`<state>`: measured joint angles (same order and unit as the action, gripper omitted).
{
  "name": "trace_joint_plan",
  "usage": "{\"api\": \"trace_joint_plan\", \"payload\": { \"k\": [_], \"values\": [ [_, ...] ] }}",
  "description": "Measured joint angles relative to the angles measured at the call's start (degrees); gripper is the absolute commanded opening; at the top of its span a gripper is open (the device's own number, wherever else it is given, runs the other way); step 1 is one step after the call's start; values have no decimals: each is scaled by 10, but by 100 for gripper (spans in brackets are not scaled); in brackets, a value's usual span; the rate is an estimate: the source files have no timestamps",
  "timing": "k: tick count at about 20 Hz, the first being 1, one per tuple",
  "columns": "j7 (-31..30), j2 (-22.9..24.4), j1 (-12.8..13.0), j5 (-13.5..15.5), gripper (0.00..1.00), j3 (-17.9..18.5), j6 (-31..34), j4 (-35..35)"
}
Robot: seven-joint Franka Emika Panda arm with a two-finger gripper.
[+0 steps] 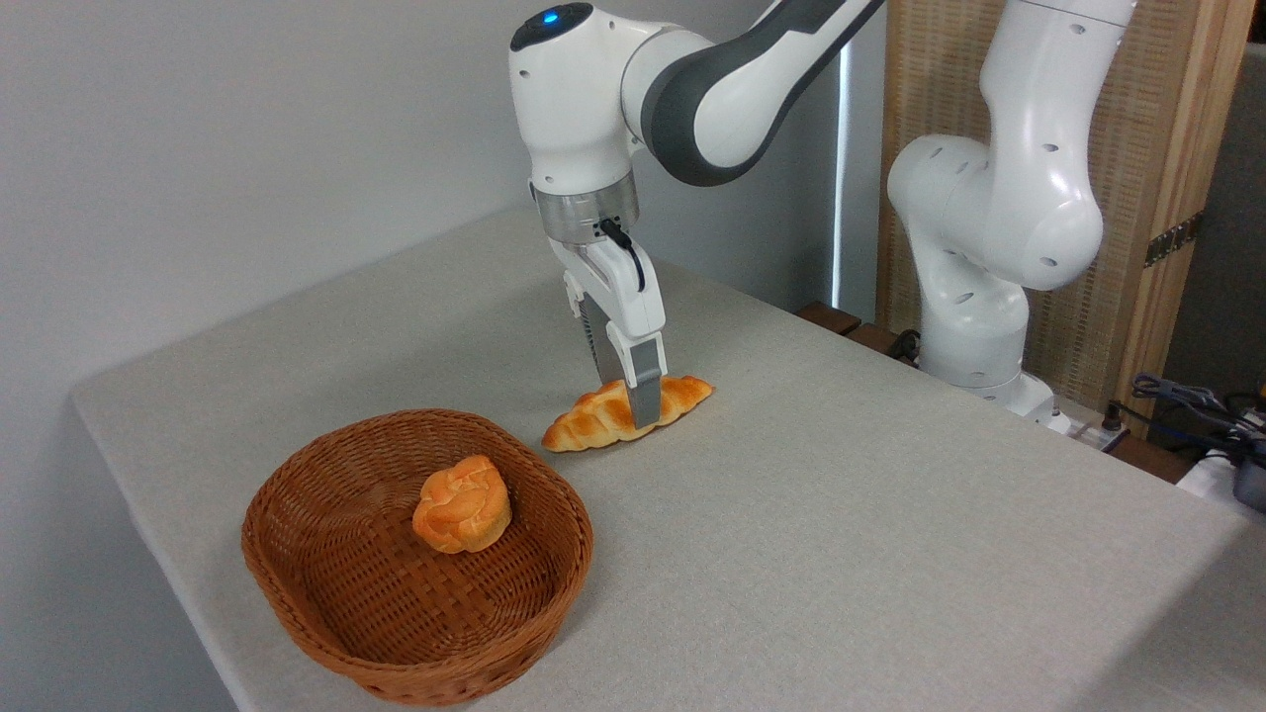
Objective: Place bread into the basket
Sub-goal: 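Close the gripper around the middle of the croissant roll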
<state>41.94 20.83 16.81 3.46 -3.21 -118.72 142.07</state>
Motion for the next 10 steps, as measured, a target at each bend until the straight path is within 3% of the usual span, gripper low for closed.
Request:
{"api": "trace_joint_plan", "payload": {
  "k": [10],
  "values": [
    [20,0,0,19,46,1,0,0]
  ]
}}
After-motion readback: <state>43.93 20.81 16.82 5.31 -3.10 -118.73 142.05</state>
